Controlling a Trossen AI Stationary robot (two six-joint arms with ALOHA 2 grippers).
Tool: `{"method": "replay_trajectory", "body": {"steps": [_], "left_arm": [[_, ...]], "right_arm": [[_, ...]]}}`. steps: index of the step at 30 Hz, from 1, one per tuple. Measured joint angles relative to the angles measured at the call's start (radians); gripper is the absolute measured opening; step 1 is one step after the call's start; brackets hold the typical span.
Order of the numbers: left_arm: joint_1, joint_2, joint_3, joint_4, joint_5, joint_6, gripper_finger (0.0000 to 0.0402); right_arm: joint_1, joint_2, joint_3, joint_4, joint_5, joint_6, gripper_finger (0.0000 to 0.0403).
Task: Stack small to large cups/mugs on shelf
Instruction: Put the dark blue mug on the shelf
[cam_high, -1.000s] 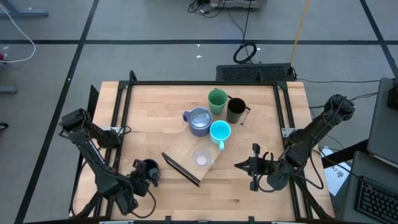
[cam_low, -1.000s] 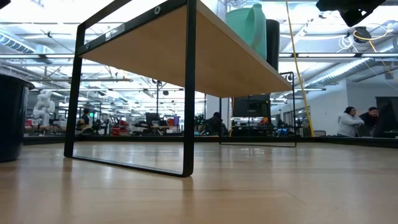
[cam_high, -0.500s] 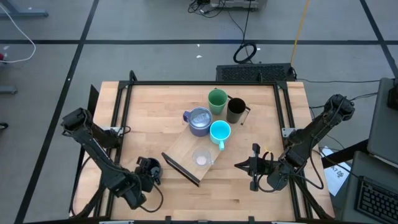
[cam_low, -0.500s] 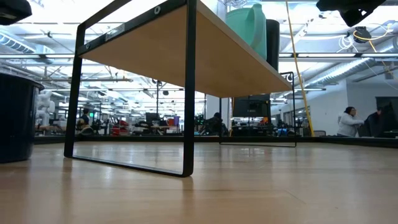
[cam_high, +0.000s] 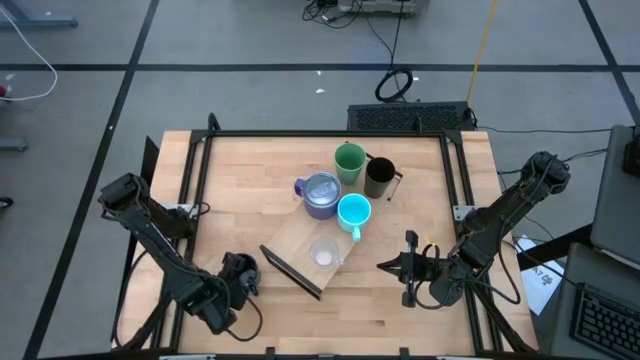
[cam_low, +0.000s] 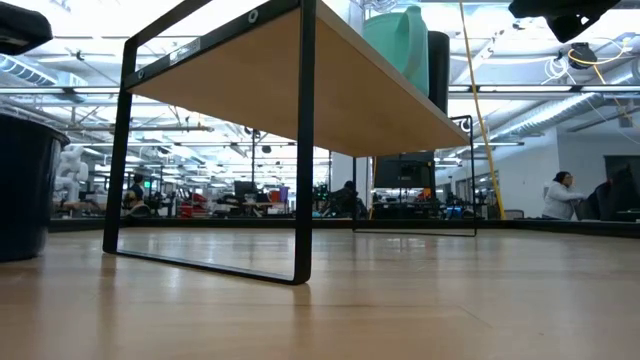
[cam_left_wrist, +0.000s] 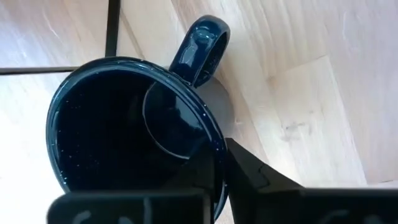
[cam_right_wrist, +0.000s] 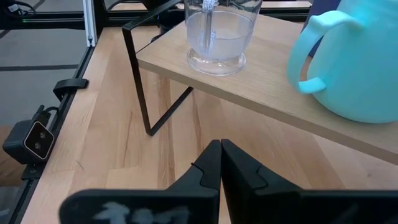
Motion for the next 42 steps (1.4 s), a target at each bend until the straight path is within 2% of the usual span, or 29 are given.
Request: {"method": "replay_trajectory", "body": {"steps": [3, 6, 13, 19, 26, 35, 42], "left_arm": [[0.0, 0.0, 0.021, -0.039, 0.021, 0.003, 0.0025], [0.0, 0.0, 0.064, -0.103, 0.067, 0.02, 0.0015], [0.0, -0.004, 0.268, -0.286, 0.073, 0.085, 0.0016], [-0.013, -0.005, 0.475, -0.418, -0.022, 0.216, 0.0015], [-0.026, -0.005, 0.634, -0.51, -0.137, 0.432, 0.0015], [0.021, -0.056, 0.673, -0.524, -0.239, 0.623, 0.0015], [0.107, -0.102, 0.673, -0.513, -0.258, 0.758, 0.0015]], "right_arm": [[0.0, 0.0, 0.0, 0.0, 0.0, -0.001, 0.0], [0.0, 0.0, 0.0, 0.0, 0.0, 0.001, 0.0], [0.0, 0.0, 0.0, 0.0, 0.0, 0.003, 0.0], [0.0, 0.0, 0.0, 0.0, 0.0, 0.0, 0.0], [0.002, 0.0, 0.0, -0.001, 0.0, -0.002, 0.0], [0.004, 0.0, 0.0, -0.001, -0.001, -0.01, 0.0], [0.004, 0.0, 0.0, -0.001, -0.001, -0.01, 0.0]]}}
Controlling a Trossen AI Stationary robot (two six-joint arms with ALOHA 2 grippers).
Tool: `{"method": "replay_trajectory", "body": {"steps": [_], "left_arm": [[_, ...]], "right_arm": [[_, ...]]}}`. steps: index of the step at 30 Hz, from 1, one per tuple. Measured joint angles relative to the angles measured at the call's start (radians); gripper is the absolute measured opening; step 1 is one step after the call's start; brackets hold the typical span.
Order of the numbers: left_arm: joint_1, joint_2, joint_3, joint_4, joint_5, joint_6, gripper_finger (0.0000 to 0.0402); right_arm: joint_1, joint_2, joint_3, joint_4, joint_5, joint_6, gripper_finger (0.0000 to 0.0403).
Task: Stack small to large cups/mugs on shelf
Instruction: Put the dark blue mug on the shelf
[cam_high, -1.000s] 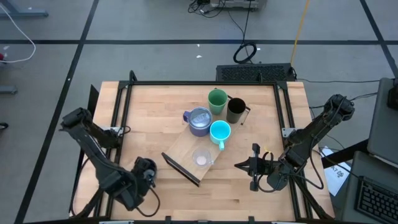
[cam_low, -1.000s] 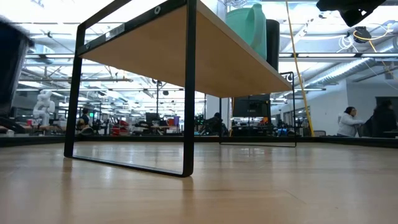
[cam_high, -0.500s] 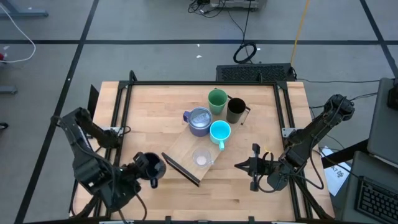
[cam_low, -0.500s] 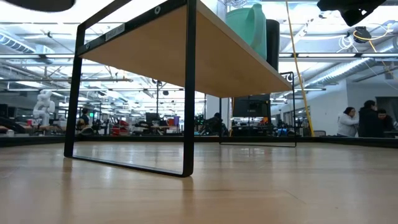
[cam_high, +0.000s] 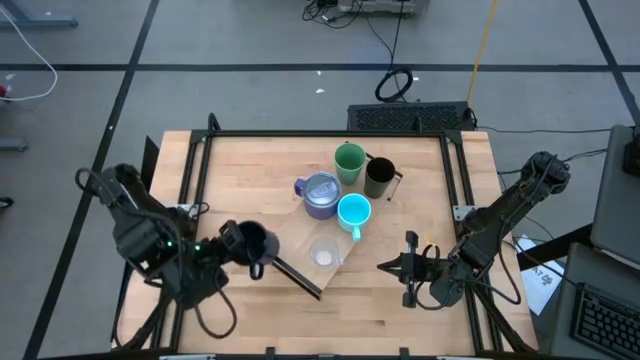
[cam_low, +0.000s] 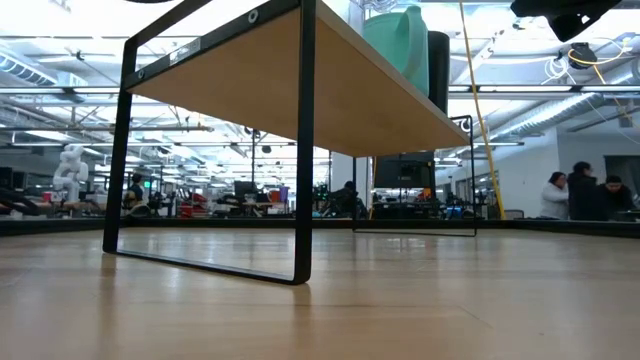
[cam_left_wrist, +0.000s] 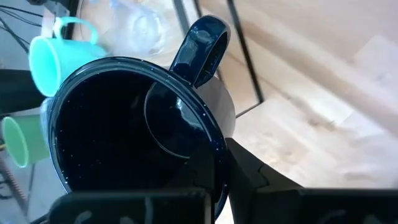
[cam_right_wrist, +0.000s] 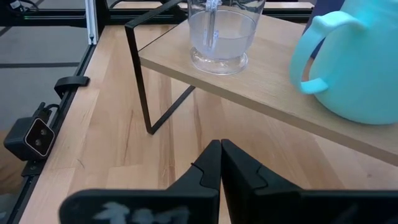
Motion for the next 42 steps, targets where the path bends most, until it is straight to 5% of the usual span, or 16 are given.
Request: {"method": "replay_trajectory", "body": {"steps": [9, 20, 42], "left_arm": [[0.128, -0.015, 0.0, 0.044, -0.005, 0.212, 0.0015], [0.27, -0.015, -0.001, 0.175, 0.177, 0.476, 0.0015], [0.406, 0.121, -0.002, 0.156, 0.265, 0.551, 0.0015]], "right_arm": [[0.0, 0.0, 0.0, 0.0, 0.0, -0.003, 0.0], [0.0, 0.0, 0.0, 0.0, 0.0, -0.003, 0.0], [0.0, 0.0, 0.0, -0.002, -0.001, -0.007, 0.0]]}}
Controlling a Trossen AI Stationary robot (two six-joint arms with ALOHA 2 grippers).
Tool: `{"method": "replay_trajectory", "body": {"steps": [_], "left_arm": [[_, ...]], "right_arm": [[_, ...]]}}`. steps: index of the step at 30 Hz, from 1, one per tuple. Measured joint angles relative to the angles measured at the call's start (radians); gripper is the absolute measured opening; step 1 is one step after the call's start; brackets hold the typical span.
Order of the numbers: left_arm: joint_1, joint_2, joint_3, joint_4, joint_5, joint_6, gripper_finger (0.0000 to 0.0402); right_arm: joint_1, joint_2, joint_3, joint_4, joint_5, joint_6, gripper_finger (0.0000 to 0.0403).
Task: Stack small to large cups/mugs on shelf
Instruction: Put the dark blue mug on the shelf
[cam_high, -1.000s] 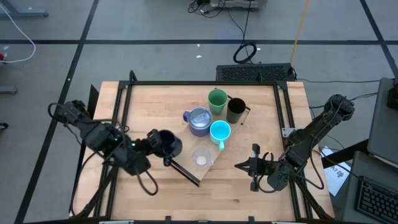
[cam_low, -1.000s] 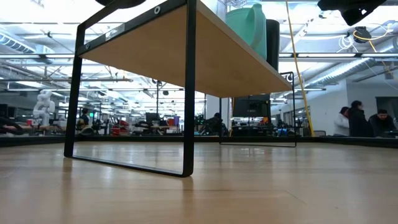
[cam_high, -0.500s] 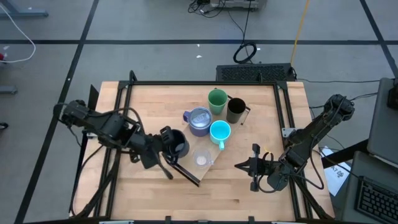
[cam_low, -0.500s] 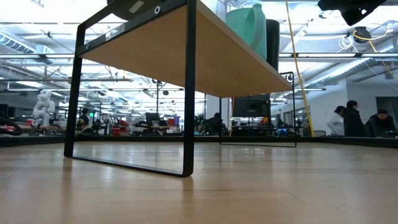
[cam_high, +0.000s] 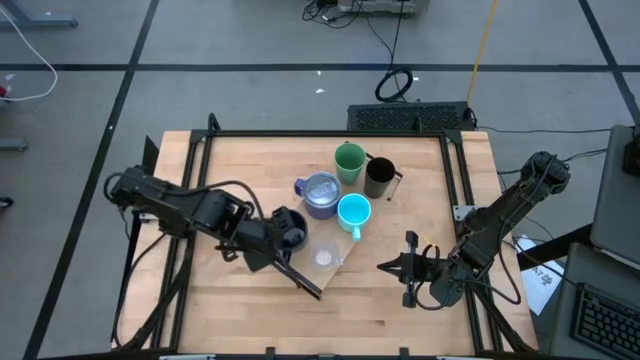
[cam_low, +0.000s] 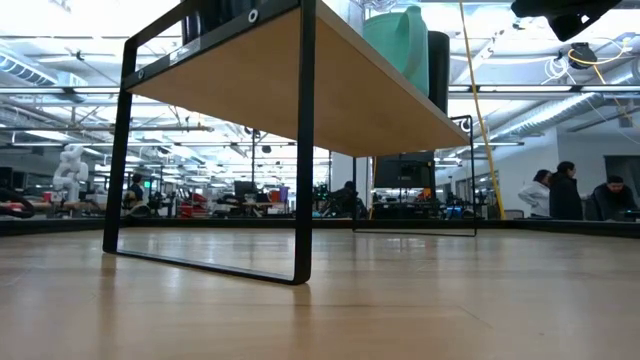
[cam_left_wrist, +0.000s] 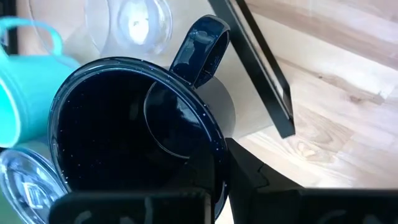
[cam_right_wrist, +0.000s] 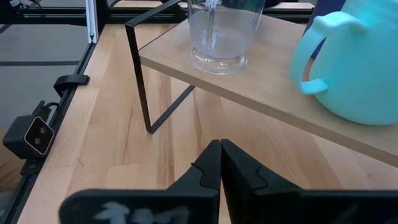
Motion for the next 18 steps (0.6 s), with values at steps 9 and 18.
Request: {"method": "replay_trajectory", "body": {"steps": [9, 18], "left_arm": [[0.044, 0.01, -0.034, 0.003, 0.027, 0.004, 0.002], [0.059, 0.01, -0.077, 0.029, 0.036, 0.0, 0.0022]], "right_arm": [[0.0, 0.0, 0.0, -0.002, -0.006, 0.0, 0.0], [0.0, 0.0, 0.0, -0.002, -0.006, 0.0, 0.0]]}}
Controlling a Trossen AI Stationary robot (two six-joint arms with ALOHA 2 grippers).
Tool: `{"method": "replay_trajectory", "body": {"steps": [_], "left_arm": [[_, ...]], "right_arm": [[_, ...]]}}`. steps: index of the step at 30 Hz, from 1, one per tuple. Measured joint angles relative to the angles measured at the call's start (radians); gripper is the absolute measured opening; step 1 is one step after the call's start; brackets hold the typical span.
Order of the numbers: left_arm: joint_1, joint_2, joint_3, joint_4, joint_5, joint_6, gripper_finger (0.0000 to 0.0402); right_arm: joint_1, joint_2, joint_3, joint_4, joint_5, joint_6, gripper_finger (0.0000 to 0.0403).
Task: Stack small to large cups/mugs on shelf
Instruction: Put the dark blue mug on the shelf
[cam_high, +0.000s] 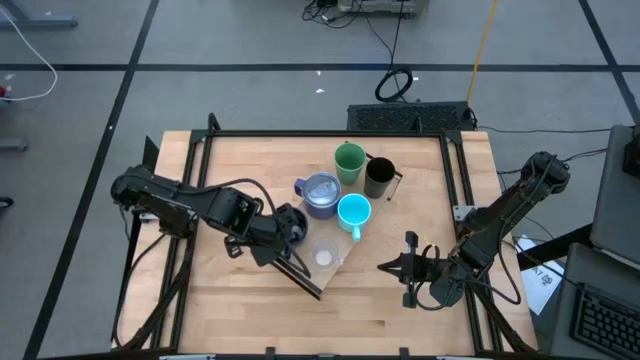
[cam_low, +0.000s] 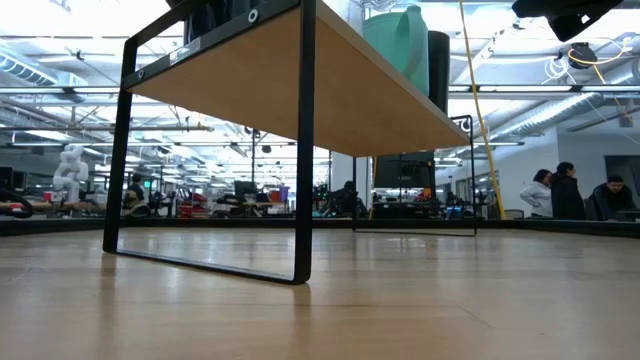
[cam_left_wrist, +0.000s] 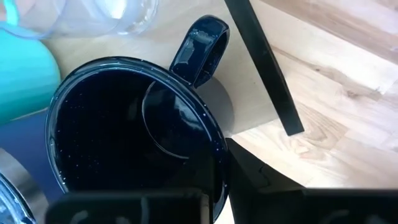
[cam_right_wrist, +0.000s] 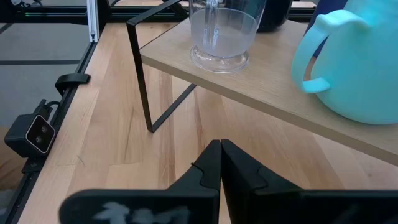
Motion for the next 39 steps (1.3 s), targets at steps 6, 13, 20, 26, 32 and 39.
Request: {"method": "replay_trajectory", "body": {"steps": [6, 13, 20, 26, 32, 39], "left_arm": [[0.0, 0.0, 0.0, 0.043, 0.002, -0.002, 0.005], [0.0, 0.0, 0.0, 0.05, 0.001, -0.008, 0.0061], [0.0, 0.0, 0.0, 0.066, 0.007, -0.039, 0.0062], [0.0, -0.001, 0.0, 0.071, 0.005, -0.065, 0.0062], [0.0, -0.002, 0.006, 0.071, 0.0, -0.083, 0.0063], [0.0, -0.01, 0.008, 0.092, 0.008, -0.107, 0.0063]], "right_arm": [[0.0, 0.0, 0.0, 0.0, 0.0, 0.0, 0.0], [0.0, 0.0, 0.0, 0.0, 0.0, 0.0, 0.0], [0.0, 0.0, 0.0, -0.003, 0.0, 0.0, 0.0], [0.0, 0.0, 0.0, -0.003, 0.0, 0.0, 0.0], [0.0, 0.0, 0.0, -0.003, 0.0, 0.0, 0.0], [0.0, 0.0, 0.0, -0.003, 0.0, 0.0, 0.0]]}}
